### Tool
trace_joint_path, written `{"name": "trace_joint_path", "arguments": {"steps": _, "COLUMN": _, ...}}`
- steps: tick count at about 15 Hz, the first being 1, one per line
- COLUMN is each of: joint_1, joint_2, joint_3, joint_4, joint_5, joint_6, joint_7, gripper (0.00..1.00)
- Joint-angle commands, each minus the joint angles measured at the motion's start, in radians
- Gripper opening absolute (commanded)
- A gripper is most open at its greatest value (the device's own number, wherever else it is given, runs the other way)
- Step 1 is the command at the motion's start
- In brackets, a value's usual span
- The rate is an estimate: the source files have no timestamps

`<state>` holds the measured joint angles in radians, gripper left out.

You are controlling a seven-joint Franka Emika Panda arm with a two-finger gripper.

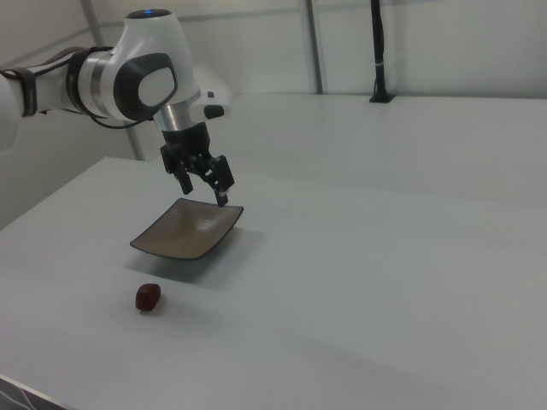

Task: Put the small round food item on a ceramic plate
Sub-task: 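Move the open gripper down toward the small reddish-brown food item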

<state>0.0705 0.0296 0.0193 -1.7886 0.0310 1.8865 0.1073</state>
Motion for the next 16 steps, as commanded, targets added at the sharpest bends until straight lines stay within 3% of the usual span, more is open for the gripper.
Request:
{"name": "trace_joint_path", "arguments": {"steps": 1, "joint_1": 0.023, "joint_2": -0.039, "joint_3": -0.016, "joint_4": -0.037, "joint_5": 0.023, "joint_6": -0.011, "joint_7": -0.052, "gripper": 1.0}}
{"name": "trace_joint_path", "arguments": {"steps": 16, "joint_1": 0.023, "joint_2": -0.039, "joint_3": -0.012, "joint_4": -0.043, "joint_5": 0.023, "joint_6": -0.015, "joint_7": -0.07, "gripper": 1.0}}
